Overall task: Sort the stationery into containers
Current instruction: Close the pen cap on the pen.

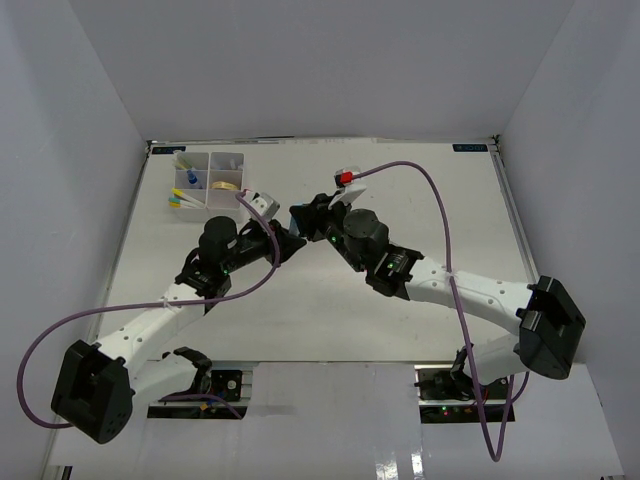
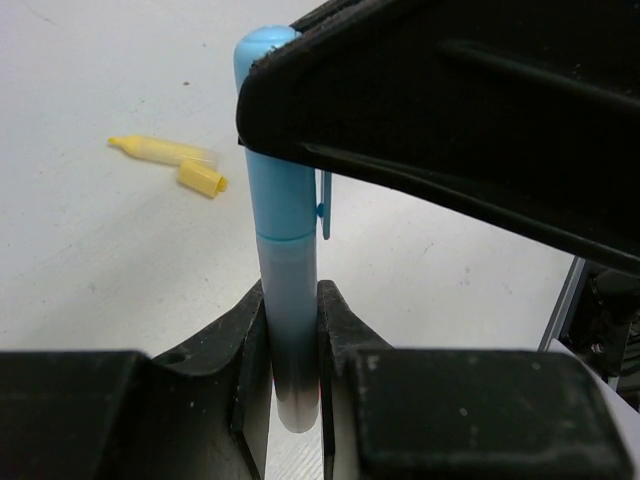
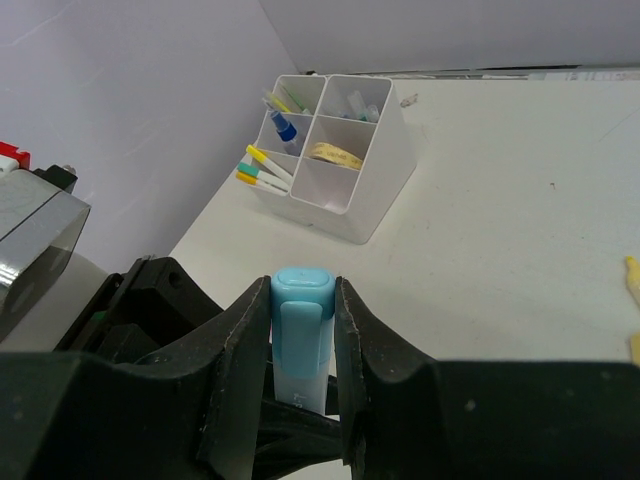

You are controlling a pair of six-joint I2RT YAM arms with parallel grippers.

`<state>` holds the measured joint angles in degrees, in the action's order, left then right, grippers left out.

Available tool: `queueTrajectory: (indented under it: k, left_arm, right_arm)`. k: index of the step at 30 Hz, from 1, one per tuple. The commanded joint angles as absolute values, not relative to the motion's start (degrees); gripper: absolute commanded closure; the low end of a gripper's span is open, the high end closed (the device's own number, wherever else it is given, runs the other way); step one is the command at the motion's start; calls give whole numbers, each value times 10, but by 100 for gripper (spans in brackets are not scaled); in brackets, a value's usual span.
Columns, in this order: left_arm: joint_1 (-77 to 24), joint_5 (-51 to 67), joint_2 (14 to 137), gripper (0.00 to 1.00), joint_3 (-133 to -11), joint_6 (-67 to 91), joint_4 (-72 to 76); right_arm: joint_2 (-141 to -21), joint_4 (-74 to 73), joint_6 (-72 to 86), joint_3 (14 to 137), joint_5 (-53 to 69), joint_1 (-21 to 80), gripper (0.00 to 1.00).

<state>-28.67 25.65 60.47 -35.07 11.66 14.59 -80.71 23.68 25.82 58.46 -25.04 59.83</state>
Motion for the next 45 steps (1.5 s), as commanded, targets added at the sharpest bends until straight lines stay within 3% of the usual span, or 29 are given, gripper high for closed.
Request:
queueTrajectory:
  k: [1, 21, 45]
  left_arm:
    - [-270, 268, 565, 100, -369, 124, 266]
    - [-238, 243, 567, 100, -387, 114, 244]
    - [-220, 243, 609, 100, -432, 163, 370]
  right_arm:
    - [-830, 113, 273, 569, -194, 610, 92]
    - [-890, 1, 290, 606, -174, 641, 92]
    - [-894, -27, 310, 583, -119, 657, 92]
